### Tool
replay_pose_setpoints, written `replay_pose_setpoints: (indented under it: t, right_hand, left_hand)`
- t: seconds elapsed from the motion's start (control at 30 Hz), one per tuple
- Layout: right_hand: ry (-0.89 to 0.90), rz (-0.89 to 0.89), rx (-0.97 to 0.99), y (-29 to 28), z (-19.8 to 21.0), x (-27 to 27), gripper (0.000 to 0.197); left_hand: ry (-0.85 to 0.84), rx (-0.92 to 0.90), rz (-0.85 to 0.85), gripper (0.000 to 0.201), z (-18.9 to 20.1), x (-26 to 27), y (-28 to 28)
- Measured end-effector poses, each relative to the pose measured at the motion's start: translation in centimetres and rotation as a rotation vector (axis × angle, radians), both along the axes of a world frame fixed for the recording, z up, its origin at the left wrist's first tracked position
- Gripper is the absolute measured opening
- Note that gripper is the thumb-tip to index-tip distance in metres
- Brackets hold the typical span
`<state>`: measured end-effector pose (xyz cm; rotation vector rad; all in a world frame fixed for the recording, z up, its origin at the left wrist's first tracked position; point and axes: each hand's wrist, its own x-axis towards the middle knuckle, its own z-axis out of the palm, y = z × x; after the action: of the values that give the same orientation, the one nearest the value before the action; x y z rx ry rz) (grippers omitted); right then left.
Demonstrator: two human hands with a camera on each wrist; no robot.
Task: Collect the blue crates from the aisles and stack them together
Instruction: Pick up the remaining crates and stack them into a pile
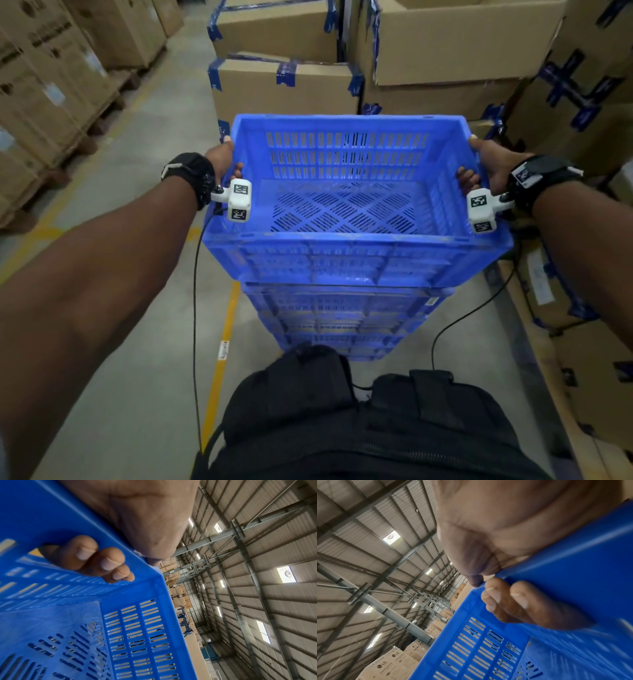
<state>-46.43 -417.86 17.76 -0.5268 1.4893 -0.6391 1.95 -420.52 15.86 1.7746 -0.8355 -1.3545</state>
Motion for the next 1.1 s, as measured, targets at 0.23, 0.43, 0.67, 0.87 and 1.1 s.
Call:
replay_pose_setpoints:
  t: [0.23,0.43,0.67,0.87,1.1]
  right_hand:
    - [0.004,0.033,0.006,-0.1,-1.2,-0.2,0.062]
    - [0.015,0.014,0.041,-0.3,-2.7,-1.1,0.059]
    - [0.002,0.041,0.017,-1.4,-2.7,-1.1,0.057]
    - [-0.011,0.039,0.019,-2.4,-3.2,-0.9,0.059]
    - [-0.021,0.022,-0.001,-3.0,-4.6,-1.0,0.061]
  left_hand:
    - [0.009,0.018,-0.03,0.048,-1.6,-0.9,0.9]
    - [-0.018,0.059,-0.048,0.05,-2.5,-1.5,0.6]
    - [-0.017,0.072,-0.027,0.049,-3.3,-1.2,-0.5]
    - [0.009,0.085,-0.008,0.057,-3.7,-0.7,-0.6]
    - [0.03,0.094,-0.026,0.05,-3.6,-0.3,-0.7]
